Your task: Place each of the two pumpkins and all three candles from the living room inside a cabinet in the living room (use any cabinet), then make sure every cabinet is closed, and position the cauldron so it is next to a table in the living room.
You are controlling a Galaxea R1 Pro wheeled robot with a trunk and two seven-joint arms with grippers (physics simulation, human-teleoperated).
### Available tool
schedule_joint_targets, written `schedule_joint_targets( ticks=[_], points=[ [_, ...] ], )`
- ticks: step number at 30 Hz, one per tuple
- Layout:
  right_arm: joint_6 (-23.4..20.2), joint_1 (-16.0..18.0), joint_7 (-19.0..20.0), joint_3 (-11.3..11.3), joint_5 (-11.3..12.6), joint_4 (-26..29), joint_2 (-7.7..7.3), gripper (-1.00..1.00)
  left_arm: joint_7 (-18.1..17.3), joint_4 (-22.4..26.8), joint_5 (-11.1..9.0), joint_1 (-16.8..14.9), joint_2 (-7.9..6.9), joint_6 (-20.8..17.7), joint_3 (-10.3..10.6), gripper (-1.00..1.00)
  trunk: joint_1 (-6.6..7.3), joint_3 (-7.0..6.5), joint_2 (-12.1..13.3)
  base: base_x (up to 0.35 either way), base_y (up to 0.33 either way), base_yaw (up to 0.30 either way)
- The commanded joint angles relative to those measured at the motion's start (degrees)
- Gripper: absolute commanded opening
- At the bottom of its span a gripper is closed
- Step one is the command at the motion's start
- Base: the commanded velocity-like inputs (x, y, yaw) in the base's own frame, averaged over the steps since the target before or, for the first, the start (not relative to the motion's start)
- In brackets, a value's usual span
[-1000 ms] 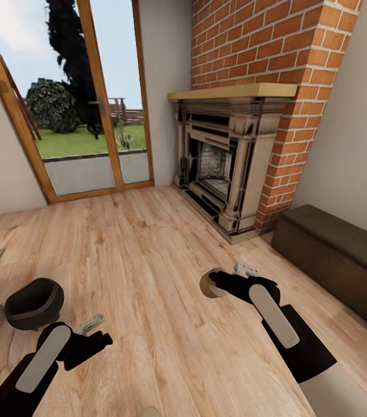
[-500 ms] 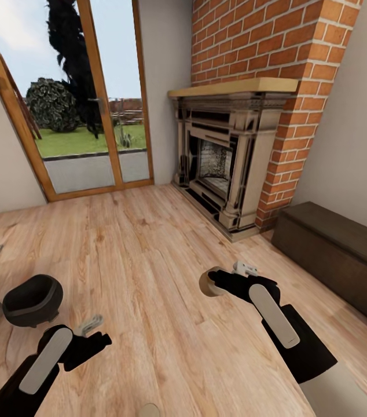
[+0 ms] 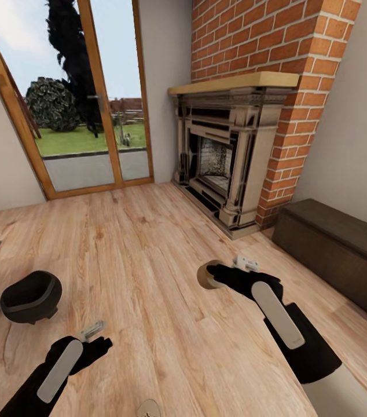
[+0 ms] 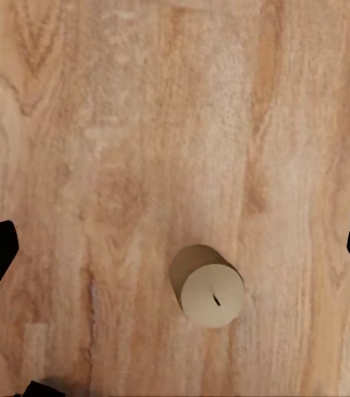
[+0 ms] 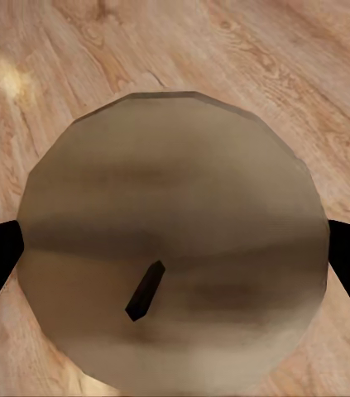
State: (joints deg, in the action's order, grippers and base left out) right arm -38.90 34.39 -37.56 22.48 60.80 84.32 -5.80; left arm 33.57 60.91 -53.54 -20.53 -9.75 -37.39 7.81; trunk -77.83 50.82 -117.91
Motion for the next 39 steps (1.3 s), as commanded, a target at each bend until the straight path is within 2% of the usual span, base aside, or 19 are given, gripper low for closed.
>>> schedule_joint_targets(
  ticks=[1,2,3,10,17,19,22,26,28,31,36,39],
  points=[
    [-0.1,0.06,-0.59,0.11,0.44,0.4,-0.07,-1.0,0.17,-0.25,-0.4,-0.04,-0.04,0.34,0.18,1.0,-0.22,0.24,-0.44,0.0,0.0,0.0],
    [-0.77,0.06,-0.53,0.13,0.46,0.94,-0.08,-1.0,-2.05,-0.74,0.08,-0.08,0.0,0.85,0.25,1.0,-0.44,0.42,-0.84,0.0,0.0,0.0],
    [-1.98,0.06,-0.51,0.08,0.46,1.05,-0.08,-1.0,-2.55,-0.81,0.18,-0.1,0.0,0.93,0.26,1.0,-0.66,0.6,-1.24,0.0,0.0,0.0],
    [-7.51,0.06,-0.57,0.02,0.46,2.34,-0.09,-1.0,-3.05,-1.35,1.28,-1.32,-0.01,1.0,0.2,1.0,-2.2,1.86,-4.05,0.0,0.0,0.0],
    [-9.14,0.06,-0.34,0.05,0.67,2.81,-0.09,-1.0,-3.21,-1.52,1.13,-1.43,0.46,0.42,0.19,1.0,-3.73,3.11,-6.86,0.0,0.0,0.0],
    [-10.36,0.06,-0.08,0.09,1.6,2.85,-0.09,-1.0,-3.23,-1.67,1.03,-1.44,0.86,0.3,0.22,1.0,-4.17,3.47,-7.66,0.0,0.0,0.0],
    [-10.98,0.06,0.08,0.08,3.62,2.87,-0.09,-1.0,-3.24,-4.2,1.2,-1.44,1.97,0.69,1.86,1.0,-4.83,4.01,-8.86,0.0,0.0,0.0],
    [-11.26,0.06,0.18,0.09,4.27,2.87,-0.09,-1.0,-3.25,-8.55,1.89,-1.44,3.59,3.06,3.89,1.0,-5.71,4.73,-10.47,0.0,0.0,0.0],
    [-11.34,0.06,0.2,0.1,4.36,2.9,-0.09,-1.0,-3.23,-9.53,3.23,-1.44,4.2,5.92,4.63,1.0,-6.15,5.09,-11.27,0.0,0.0,0.0],
    [-11.33,0.06,0.2,0.1,4.41,3.09,-0.09,-1.0,-3.24,-11.45,5.68,-1.44,5.17,7.66,5.98,1.0,-6.81,5.63,-12.47,0.0,0.0,0.0],
    [-11.29,0.06,1.14,0.19,4.42,4.16,-0.11,-1.0,-3.26,-13.86,6.45,-1.44,5.52,11.12,6.71,1.0,-7.91,6.52,-14.48,0.0,0.0,0.0],
    [-11.36,0.06,2.92,0.37,4.4,4.25,-0.09,-1.0,-4.62,-15.57,6.6,-1.44,6.04,12.79,8.8,1.0,-8.57,7.06,-15.68,0.0,0.0,0.0]
  ],
)
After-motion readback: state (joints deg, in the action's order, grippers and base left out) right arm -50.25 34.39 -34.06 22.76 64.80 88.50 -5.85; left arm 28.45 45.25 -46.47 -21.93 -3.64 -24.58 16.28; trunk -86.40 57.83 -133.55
